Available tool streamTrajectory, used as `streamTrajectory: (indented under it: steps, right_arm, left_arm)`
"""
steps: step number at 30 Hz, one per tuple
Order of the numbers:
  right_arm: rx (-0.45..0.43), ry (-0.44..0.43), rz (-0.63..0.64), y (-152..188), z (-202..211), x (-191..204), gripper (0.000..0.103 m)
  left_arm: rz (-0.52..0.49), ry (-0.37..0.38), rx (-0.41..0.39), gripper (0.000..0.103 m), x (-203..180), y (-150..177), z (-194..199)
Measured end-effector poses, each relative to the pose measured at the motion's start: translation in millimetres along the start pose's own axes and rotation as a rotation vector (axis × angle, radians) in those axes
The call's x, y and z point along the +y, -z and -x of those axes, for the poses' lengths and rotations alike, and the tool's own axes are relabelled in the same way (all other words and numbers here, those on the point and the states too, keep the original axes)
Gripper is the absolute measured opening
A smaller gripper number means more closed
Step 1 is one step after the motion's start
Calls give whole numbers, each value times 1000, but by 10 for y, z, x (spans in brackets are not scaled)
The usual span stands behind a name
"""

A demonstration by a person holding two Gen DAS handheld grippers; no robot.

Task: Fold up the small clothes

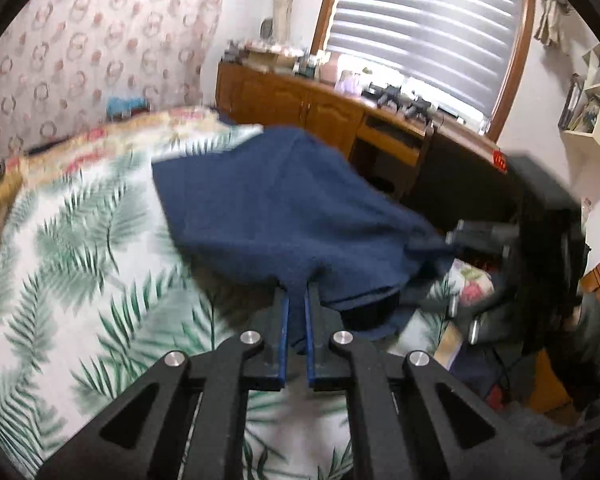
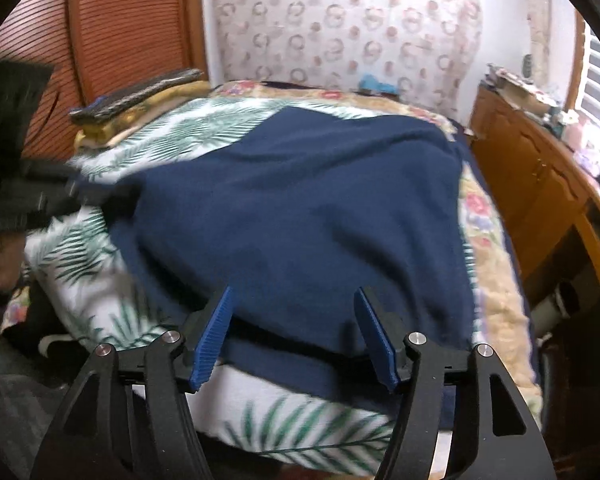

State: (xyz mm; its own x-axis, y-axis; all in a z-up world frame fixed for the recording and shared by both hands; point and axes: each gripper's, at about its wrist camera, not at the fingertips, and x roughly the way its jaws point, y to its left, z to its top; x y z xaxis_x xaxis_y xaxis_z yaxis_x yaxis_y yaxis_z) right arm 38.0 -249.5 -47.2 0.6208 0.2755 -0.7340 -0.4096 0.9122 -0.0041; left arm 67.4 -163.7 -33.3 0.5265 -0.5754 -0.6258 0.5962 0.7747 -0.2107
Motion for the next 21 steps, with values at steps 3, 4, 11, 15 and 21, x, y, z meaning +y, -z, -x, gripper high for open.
streamTrajectory:
  steps: [3,4,11,15,21]
  right_arm:
    - [0,-22,33,10,-1,102,73]
    - [1,-27,45,17,0,129,73]
    - [35,100,72,106,-126,-50,75]
    - [38,176,63,156,-136,-249,75]
    - [31,176,55,207,-93,-484,51]
  left_arm:
    - [-13,-9,-26,3,-9,-161,30]
    - [-15,-10,-31,3,-7,-205,25]
    - [1,-20,-62,3,58,-335,14]
    - [15,-27,-66,3,114,-340,2]
    - [18,-42,-73,3,152,-338,4]
